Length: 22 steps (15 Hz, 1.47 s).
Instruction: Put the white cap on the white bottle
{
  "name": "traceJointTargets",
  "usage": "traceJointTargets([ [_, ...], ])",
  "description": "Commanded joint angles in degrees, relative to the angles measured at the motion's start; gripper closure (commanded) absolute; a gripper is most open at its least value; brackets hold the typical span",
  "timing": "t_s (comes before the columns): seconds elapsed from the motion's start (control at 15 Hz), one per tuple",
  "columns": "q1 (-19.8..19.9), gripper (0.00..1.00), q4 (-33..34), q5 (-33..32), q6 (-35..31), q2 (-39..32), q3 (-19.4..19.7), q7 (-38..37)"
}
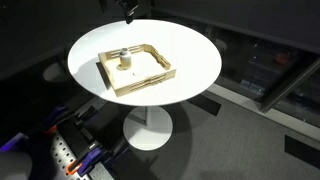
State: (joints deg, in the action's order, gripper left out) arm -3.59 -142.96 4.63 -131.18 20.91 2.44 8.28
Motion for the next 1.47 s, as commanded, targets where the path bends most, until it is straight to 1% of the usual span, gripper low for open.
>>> traceJointTargets([
  [0.0,0.4,0.00,0.1,0.2,0.2,0.0,-0.4,0.1],
  [0.33,0.4,0.00,0.2,0.2,0.2,0.0,-0.4,0.1],
  [0.6,0.4,0.00,4.6,0.2,3.1,-3.1,-0.6,-0.5],
  [0.93,1.6,0.00,10.3,-0.9,5.7,-10.9,-0.8,-2.7],
  [1.2,1.6,0.00,14.3,-1.4,5.0,-18.9,-1.2,-2.4],
  [1.4,1.4,0.00,16.3,-0.7,4.0,-24.3,-1.7,-0.7],
])
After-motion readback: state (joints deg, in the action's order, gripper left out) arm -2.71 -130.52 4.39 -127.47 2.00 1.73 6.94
